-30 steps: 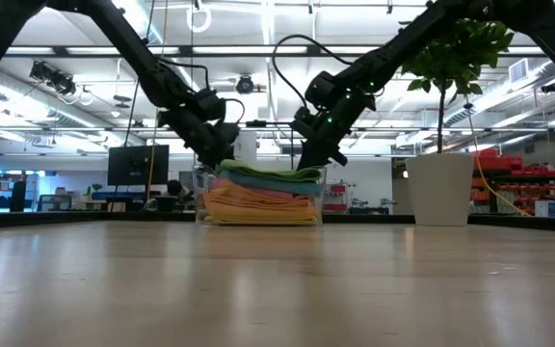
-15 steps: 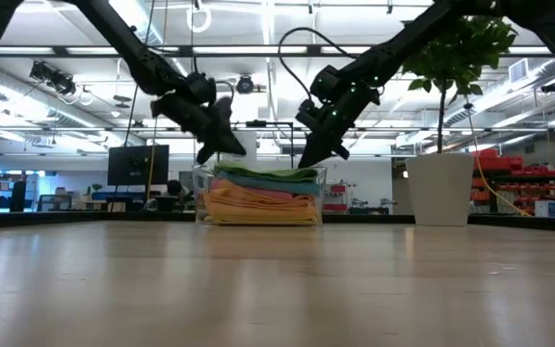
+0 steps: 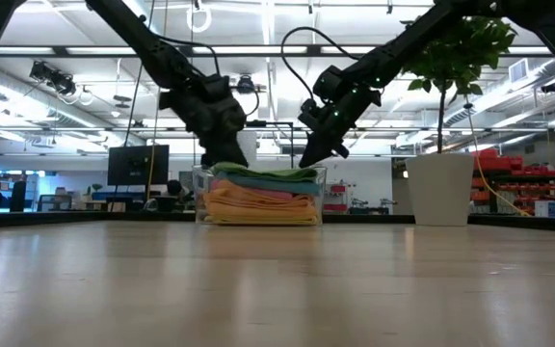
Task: Fold microfiber towels
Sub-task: Put the green microfiber towel into the transparent bin, then return to Home Position
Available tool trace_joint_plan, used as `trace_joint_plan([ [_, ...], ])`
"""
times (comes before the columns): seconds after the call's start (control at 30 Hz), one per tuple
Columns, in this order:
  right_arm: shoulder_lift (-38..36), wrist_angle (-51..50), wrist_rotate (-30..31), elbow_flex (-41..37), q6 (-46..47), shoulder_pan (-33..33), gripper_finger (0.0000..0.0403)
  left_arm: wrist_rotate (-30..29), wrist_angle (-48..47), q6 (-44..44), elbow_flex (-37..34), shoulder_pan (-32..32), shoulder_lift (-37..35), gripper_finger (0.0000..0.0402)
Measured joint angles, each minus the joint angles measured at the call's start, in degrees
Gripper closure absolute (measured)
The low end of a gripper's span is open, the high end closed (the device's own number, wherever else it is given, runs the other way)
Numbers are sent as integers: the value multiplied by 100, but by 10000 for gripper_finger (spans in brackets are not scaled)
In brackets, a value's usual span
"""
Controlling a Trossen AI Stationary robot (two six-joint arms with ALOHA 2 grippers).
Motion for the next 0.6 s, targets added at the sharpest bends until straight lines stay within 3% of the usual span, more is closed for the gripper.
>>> trace_joint_plan([
  [0.2,80,-45,122,-23,-9,25,400,-597,-576,308,-50,57,0,390],
  [0.6,29,-156,277,136,268,35,400,-586,-429,470,35,119,-219,371],
])
